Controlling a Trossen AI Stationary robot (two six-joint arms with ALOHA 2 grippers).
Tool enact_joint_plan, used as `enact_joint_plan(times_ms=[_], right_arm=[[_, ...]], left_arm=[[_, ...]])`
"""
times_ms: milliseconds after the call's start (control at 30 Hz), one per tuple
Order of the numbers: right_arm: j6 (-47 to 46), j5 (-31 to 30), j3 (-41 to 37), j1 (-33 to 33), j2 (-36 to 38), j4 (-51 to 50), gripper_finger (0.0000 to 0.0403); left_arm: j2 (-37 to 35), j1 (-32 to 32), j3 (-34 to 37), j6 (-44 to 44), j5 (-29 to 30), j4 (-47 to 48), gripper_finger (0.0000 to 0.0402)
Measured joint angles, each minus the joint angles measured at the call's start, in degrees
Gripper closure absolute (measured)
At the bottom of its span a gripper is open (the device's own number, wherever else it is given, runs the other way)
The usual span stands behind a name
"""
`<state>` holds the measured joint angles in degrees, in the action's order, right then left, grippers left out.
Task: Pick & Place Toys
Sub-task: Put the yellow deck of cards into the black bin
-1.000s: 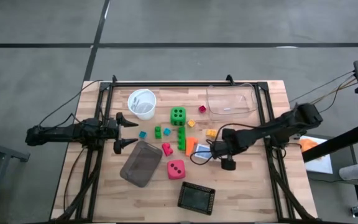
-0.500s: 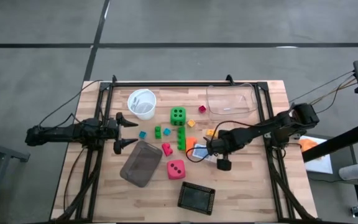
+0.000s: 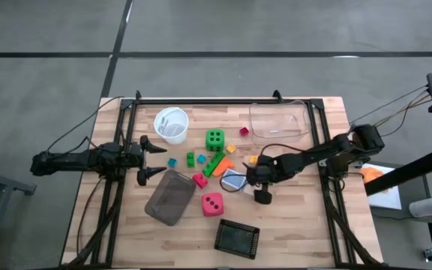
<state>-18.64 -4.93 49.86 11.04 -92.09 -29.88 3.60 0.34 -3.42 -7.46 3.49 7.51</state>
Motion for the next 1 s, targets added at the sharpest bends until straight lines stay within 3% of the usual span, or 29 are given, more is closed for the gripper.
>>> enact_joint_plan(times_ms=[300, 533, 1000], right_arm=[[16.1, -0.2, 0.7, 1.4, 2.0, -6.2, 0.0027], [27.7, -6.9, 0.6, 3.0, 1.2, -12.0, 0.0027], [46.0, -8.6, 2.5, 3.5, 1.3, -7.2, 0.0027]], left_arm=[[0.0, 0.0, 0.0, 0.0, 0.0, 0.0, 0.0039], [0.4, 0.0, 0.0, 0.0, 0.0, 0.0, 0.0039], [0.4, 0.0, 0.0, 0.0, 0.0, 0.0, 0.0039]])
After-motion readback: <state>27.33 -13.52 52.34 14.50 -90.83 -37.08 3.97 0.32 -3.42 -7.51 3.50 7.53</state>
